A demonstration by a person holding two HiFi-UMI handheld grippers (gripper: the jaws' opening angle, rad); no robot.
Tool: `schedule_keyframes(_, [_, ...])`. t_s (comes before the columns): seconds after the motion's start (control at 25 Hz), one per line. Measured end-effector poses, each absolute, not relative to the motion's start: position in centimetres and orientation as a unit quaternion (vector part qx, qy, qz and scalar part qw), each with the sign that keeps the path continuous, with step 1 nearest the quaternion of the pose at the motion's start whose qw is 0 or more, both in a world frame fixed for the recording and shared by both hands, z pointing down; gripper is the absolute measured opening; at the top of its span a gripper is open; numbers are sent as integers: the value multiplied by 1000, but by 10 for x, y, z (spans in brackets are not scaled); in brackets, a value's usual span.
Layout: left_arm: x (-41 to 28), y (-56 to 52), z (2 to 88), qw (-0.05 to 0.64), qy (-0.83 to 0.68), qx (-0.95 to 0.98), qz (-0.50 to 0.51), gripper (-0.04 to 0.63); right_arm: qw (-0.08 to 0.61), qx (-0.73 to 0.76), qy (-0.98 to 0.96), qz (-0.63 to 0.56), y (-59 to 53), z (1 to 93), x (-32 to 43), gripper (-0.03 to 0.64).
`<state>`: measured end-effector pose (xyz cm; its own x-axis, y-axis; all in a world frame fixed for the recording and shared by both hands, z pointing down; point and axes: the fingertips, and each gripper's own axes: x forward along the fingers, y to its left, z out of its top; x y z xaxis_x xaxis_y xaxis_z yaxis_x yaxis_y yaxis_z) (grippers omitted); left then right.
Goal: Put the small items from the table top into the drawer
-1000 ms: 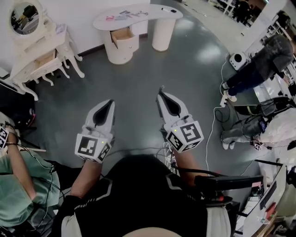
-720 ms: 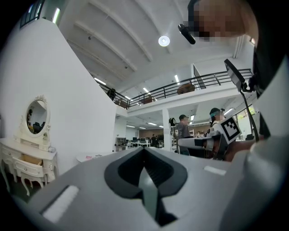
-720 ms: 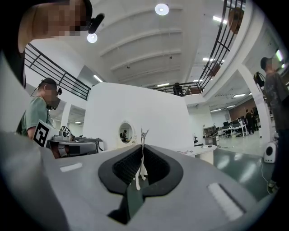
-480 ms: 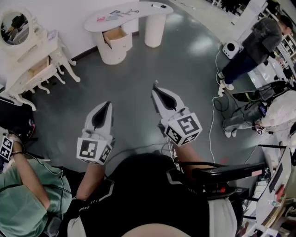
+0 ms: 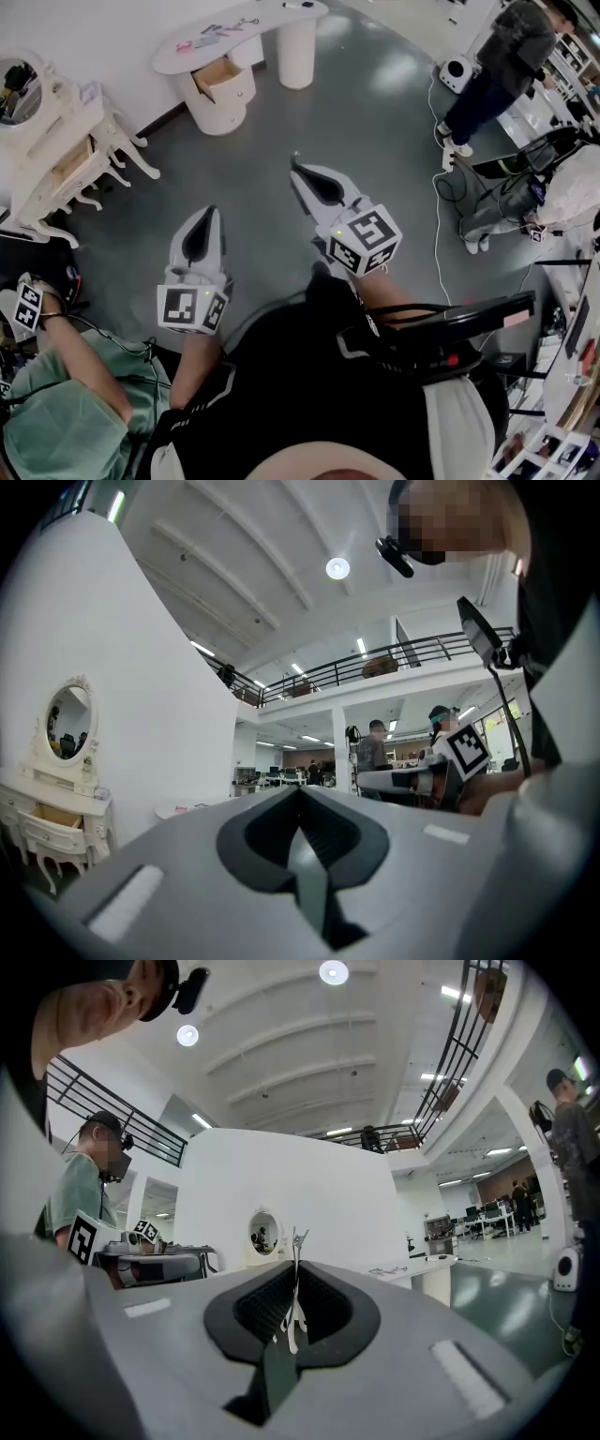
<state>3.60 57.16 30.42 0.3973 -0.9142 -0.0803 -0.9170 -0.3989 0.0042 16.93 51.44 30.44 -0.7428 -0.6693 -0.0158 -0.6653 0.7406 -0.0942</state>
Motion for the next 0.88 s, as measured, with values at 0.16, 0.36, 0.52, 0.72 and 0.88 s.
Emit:
schedule_keyframes(0.16, [38, 552, 306, 20, 550, -834, 29, 0, 26, -348, 936, -44, 493, 305, 167, 16])
schedule_keyframes(0.36, [39, 516, 302, 22, 559, -828, 29, 0, 30, -331, 942, -43, 456, 301, 164, 16])
schedule_keyframes(0.52, [48, 483, 298, 27, 558, -829, 24, 0, 33, -327, 944, -40, 421, 297, 170, 15])
schedule_keyframes(0.72, [56, 445, 295, 28, 564, -825, 22, 0, 36, -320, 946, -42, 382, 293, 178, 15])
schedule_keyframes(0.88, [59, 419, 295, 24, 572, -820, 18, 0, 35, -315, 947, -49, 354, 294, 182, 15])
